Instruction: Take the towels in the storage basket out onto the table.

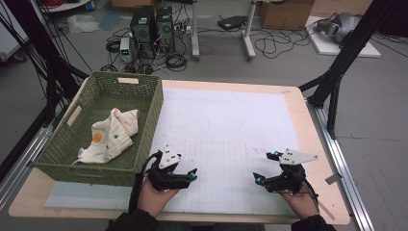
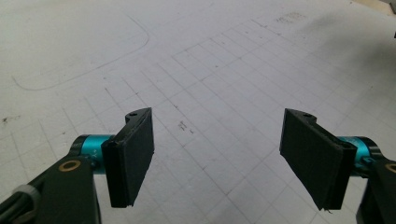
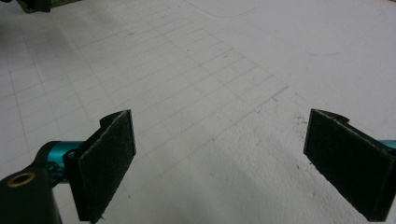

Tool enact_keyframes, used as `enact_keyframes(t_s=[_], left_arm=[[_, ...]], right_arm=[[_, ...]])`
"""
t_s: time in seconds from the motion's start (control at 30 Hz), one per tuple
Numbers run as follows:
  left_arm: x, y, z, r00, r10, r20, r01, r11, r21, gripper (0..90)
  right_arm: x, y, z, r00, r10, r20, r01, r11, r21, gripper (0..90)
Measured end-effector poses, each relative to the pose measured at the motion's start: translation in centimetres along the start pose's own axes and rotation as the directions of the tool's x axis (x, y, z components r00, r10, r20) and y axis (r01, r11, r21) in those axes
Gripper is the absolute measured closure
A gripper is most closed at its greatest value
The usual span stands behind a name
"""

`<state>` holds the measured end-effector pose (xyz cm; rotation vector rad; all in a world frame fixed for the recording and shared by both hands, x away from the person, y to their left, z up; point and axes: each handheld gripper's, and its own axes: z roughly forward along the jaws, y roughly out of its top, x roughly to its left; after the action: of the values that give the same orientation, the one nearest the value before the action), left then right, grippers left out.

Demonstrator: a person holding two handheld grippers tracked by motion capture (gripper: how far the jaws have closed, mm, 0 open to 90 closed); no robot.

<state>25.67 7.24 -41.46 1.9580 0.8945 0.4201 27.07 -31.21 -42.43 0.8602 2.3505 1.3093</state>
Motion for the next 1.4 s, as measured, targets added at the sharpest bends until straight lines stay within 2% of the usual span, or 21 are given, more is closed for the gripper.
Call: enact_keyframes(t_s=[0.63, 1.03, 1.13, 1.23, 1.4], left_arm=[[-0.2, 0.2, 0.1, 0.9998, -0.005, 0.017, 0.005, 1.0, 0.003, 26.9], [-0.5, 0.6, -0.1, 0.9986, -0.027, 0.046, 0.027, 0.9996, -0.004, 27.5], [-0.6, 0.7, 0.0, 0.9985, -0.027, 0.048, 0.027, 0.9996, 0.002, 27.5], [-0.7, 1.0, 0.0, 0.998, -0.044, 0.046, 0.044, 0.999, 0.006, 27.5], [-0.7, 1.4, 0.0, 0.9981, -0.042, 0.045, 0.042, 0.9991, 0.01, 27.7]], right_arm=[[0.1, -0.2, -0.5, 0.9999, 0.009, 0.007, -0.009, 1.0, -0.008, 8.2], [0.1, -0.2, -0.7, 1.0, 0.008, 0.006, -0.008, 1.0, -0.014, 8.2], [0.2, -0.2, -0.7, 0.9999, 0.011, 0.006, -0.01, 1.0, -0.012, 8.3], [0.1, -0.2, -0.8, 0.9998, 0.018, 0.006, -0.018, 1.0, -0.016, 8.2], [0.0, -0.2, -0.9, 0.9997, 0.022, 0.006, -0.022, 0.999, -0.025, 8.2]])
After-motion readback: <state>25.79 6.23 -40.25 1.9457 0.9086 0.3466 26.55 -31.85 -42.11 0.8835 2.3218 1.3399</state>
